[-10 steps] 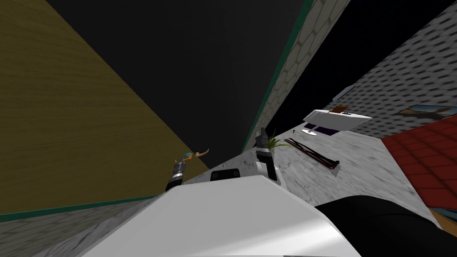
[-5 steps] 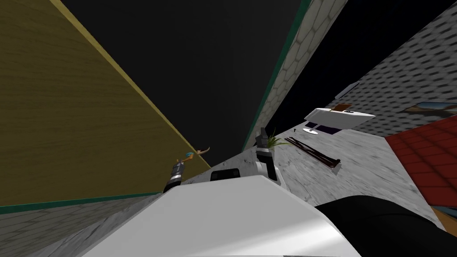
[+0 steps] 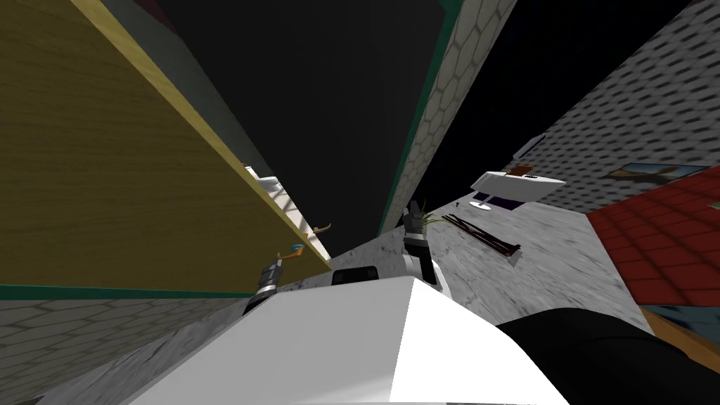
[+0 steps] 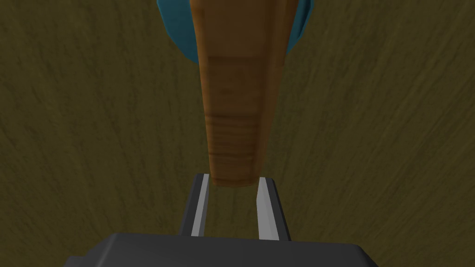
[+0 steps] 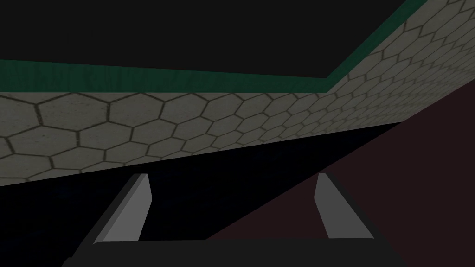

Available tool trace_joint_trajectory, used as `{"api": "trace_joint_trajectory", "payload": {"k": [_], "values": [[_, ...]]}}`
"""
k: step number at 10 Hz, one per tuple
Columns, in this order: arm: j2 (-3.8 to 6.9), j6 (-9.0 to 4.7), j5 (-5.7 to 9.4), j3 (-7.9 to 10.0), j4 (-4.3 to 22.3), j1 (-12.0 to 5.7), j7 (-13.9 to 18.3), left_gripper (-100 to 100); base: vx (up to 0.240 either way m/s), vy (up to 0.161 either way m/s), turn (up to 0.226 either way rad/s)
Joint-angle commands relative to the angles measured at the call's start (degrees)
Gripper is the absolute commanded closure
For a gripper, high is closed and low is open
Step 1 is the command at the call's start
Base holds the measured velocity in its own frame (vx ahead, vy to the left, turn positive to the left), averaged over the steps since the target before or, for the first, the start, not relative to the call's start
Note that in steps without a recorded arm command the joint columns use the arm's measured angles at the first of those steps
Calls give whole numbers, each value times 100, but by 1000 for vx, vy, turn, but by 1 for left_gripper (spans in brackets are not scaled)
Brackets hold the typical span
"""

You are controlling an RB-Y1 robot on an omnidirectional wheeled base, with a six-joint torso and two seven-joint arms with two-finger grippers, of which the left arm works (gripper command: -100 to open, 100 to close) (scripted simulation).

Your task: Pull the door open

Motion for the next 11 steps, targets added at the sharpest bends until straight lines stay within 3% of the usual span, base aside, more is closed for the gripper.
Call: {"api": "trace_joint_trajectory", "payload": {"k": [1,8,9,11], "values": [[30,-159,-72,-143,-4,43,111,100,-179,5,-175],[6,-442,-272,-559,-129,13,326,100,-80,41,-108],[71,-461,-221,-452,-22,32,317,100,-20,24,-1],[147,-703,-283,-565,17,162,435,100,-150,18,-144]]}}
